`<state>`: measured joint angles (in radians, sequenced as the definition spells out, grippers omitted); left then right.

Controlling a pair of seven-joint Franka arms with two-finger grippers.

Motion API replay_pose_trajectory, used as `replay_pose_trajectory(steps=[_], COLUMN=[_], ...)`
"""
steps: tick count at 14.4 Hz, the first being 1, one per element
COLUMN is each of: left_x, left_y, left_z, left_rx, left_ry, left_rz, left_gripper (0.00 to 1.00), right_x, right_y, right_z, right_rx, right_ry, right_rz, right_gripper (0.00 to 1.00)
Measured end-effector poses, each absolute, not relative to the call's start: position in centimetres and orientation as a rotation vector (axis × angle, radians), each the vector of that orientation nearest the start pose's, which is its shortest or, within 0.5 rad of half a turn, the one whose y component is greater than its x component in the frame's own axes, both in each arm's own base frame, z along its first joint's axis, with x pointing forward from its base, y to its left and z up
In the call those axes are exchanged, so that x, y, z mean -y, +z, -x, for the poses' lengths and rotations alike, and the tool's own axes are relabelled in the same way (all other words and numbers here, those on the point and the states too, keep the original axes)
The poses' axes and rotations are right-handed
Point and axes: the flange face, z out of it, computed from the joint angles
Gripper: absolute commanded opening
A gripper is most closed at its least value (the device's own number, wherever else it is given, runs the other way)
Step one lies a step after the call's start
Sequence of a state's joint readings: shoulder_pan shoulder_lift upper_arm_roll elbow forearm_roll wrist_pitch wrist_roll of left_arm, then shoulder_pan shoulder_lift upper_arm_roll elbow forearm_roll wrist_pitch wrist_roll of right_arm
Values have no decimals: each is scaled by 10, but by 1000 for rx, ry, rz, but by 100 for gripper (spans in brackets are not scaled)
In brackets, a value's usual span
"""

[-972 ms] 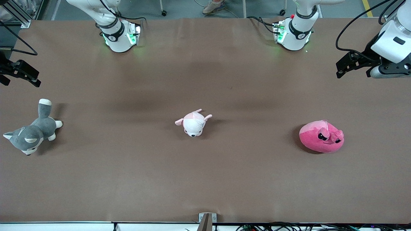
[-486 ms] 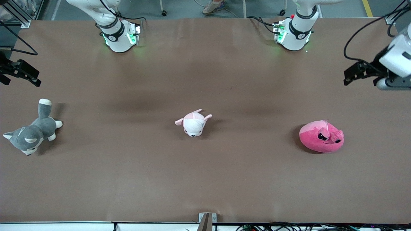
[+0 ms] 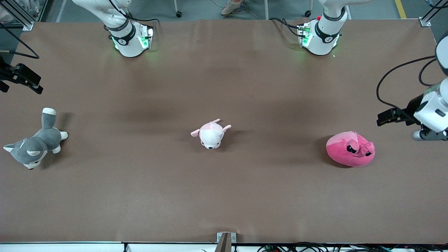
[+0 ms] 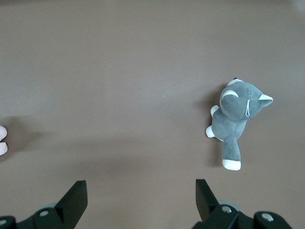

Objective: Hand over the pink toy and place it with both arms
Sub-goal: 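Reach the left gripper toward the large pink plush toy, then lower the left gripper and close it on the pink plush's eye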

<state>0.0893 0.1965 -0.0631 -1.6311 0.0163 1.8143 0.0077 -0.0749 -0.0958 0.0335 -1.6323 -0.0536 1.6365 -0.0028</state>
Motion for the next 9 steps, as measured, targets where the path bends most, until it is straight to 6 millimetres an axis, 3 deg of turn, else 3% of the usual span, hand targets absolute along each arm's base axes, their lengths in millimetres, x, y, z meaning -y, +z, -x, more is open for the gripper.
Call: replay_pose_trajectory(steps=[3, 5, 9], left_x=[-36, -38, -41], left_y=[447, 419, 396], left_z=[-631, -634, -636], left_rx=[60, 65, 77], left_ry=[-30, -43, -8], left_rz=[3140, 3142, 3145], left_gripper=[96, 80, 72], right_x=[26, 26, 24], right_y=[654, 654, 653], right_z=[-530, -531, -529], right_rx=[-60, -59, -55], right_ry=[-159, -161, -140], right_rz=[3196, 3195, 3195], right_gripper=[100, 100, 100])
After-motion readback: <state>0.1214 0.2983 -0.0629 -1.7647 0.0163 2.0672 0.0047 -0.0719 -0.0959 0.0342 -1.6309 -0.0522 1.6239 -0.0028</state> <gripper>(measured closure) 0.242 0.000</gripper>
